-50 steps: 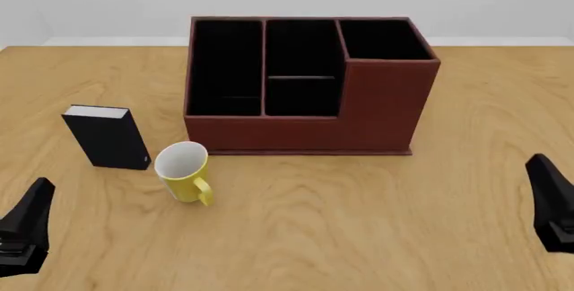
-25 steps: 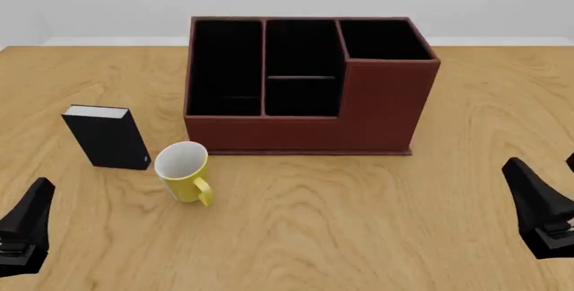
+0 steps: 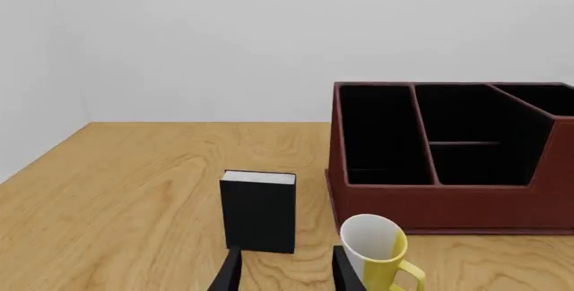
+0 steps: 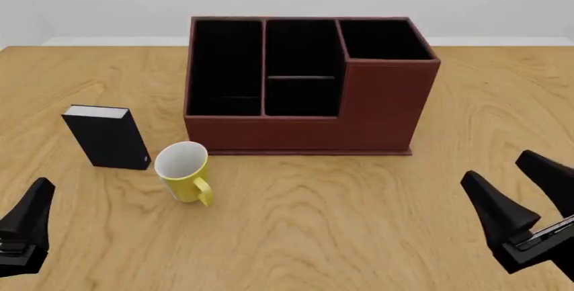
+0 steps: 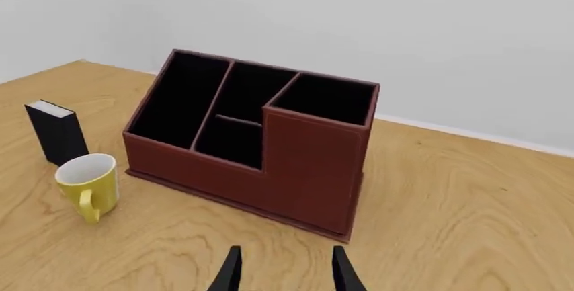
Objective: Pick up the yellow and white mug and place it to the right of the caddy.
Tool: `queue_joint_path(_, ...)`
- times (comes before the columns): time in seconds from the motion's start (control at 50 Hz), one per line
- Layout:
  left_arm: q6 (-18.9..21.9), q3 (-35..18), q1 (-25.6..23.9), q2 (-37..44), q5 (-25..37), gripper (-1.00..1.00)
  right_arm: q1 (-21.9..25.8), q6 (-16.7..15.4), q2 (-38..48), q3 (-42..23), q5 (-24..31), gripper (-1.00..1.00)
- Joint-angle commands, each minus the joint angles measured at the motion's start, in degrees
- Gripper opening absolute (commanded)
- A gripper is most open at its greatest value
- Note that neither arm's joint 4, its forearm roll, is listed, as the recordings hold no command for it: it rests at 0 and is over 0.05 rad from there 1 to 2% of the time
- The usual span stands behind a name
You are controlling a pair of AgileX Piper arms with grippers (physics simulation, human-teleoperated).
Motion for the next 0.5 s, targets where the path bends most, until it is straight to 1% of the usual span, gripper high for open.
queue_joint_path(0.02,0.0,0.0,0.0,0.0,0.0,1.00,4.5,-0.9,4.7,0.1,-4.0,1.00)
queue_joint_path(0.2,0.0,0.0,0.0,0.0,0.0,1.00,8.4,-1.1,9.3,0.4,-8.3,1.00)
queue_joint_path(0.38,0.0,0.0,0.0,0.0,0.0,1.00,10.7,-0.8,13.1,0.7,-12.0,1.00)
queue_joint_path(0.5,0.0,0.0,0.0,0.0,0.0,1.00,12.7,-0.6,16.7,1.3,-15.5,1.00)
